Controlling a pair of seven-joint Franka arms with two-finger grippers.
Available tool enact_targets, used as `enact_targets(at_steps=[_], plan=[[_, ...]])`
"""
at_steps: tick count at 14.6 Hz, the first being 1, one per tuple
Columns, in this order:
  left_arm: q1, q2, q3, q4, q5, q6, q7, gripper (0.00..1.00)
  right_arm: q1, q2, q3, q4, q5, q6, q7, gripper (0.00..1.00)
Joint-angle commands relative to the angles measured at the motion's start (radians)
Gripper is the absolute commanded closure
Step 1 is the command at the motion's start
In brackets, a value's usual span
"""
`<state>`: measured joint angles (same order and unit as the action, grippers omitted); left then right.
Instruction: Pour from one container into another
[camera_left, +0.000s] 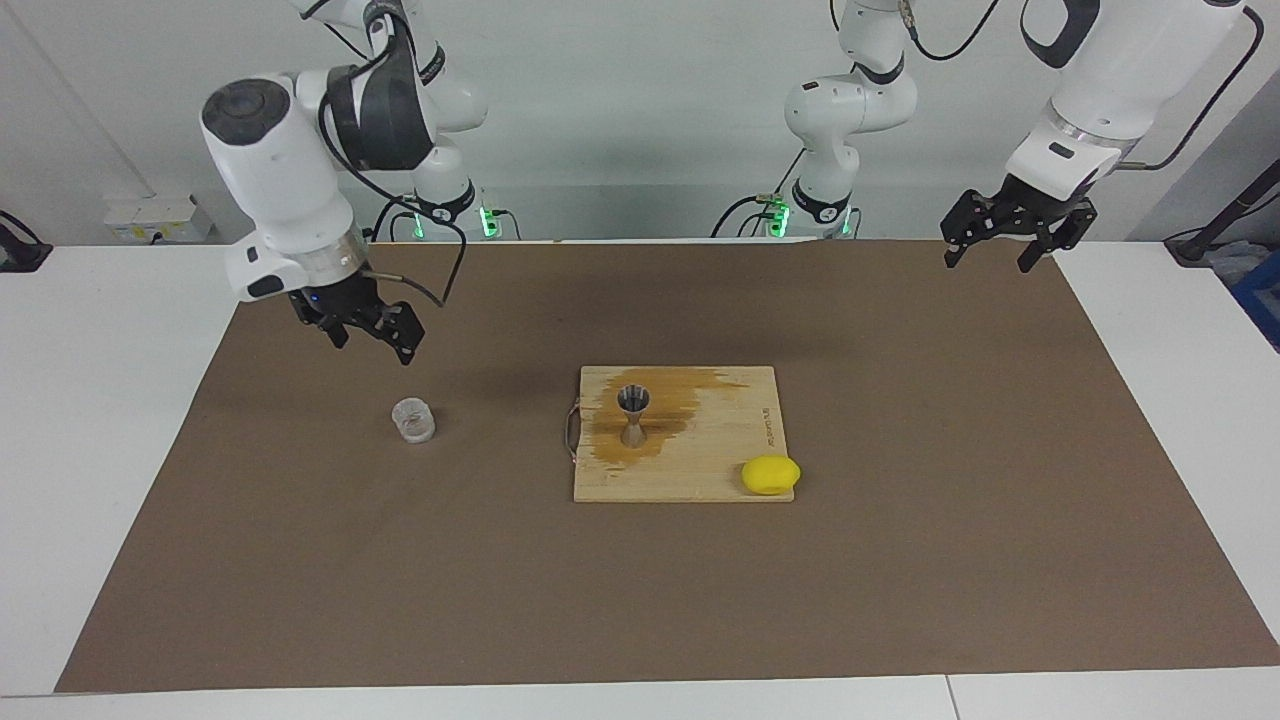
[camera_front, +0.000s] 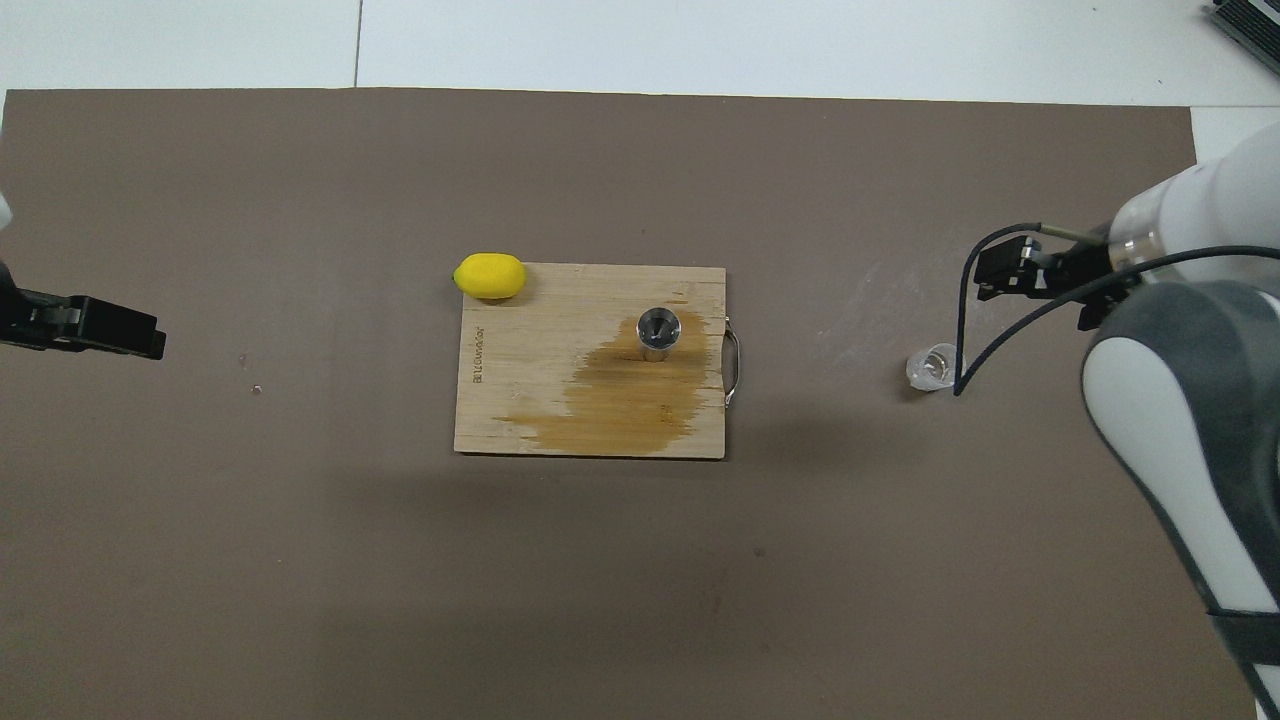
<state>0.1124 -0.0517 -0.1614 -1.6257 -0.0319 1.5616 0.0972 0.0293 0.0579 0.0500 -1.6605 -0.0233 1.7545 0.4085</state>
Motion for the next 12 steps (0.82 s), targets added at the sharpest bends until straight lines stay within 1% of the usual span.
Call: enact_targets(at_steps=[1,4,6,7,9,10,12], plan=[[-0.004,-0.02,0.002,-0.016,0.01,-0.009,-0.001,0.0,-0.017,0.01,-0.004,0.105,-0.013,-0.087,-0.031,0.0],[-0.004,-0.02,0.002,-0.016,0.01,-0.008,-0.001,0.0,-0.035,0.006,-0.013,0.162,-0.018,-0.148,-0.077,0.0],[-0.002,-0.02,0.002,-0.016,0.01,-0.009,-0.001,0.0,-0.083,0.022,-0.009,0.228,-0.02,-0.176,-0.111,0.0],[-0.003,-0.02,0.002,-0.016,0.01,-0.009,-0.001,0.0,-0.094,0.022,-0.009,0.228,-0.018,-0.181,-0.118,0.0],[-0.004,-0.02,0.002,-0.016,0.01,-0.009,-0.001,0.0,-0.112,-0.016,-0.009,0.174,-0.01,-0.2,-0.141,0.0],[-0.004,-0.02,0.002,-0.016,0.01,-0.009,-0.001,0.0,-0.112,-0.047,-0.007,0.133,-0.007,-0.214,-0.143,0.0],[-0.004,-0.02,0.002,-0.016,0.01,-0.009,-0.001,0.0,-0.104,-0.117,-0.007,0.029,-0.003,-0.198,-0.145,0.0]])
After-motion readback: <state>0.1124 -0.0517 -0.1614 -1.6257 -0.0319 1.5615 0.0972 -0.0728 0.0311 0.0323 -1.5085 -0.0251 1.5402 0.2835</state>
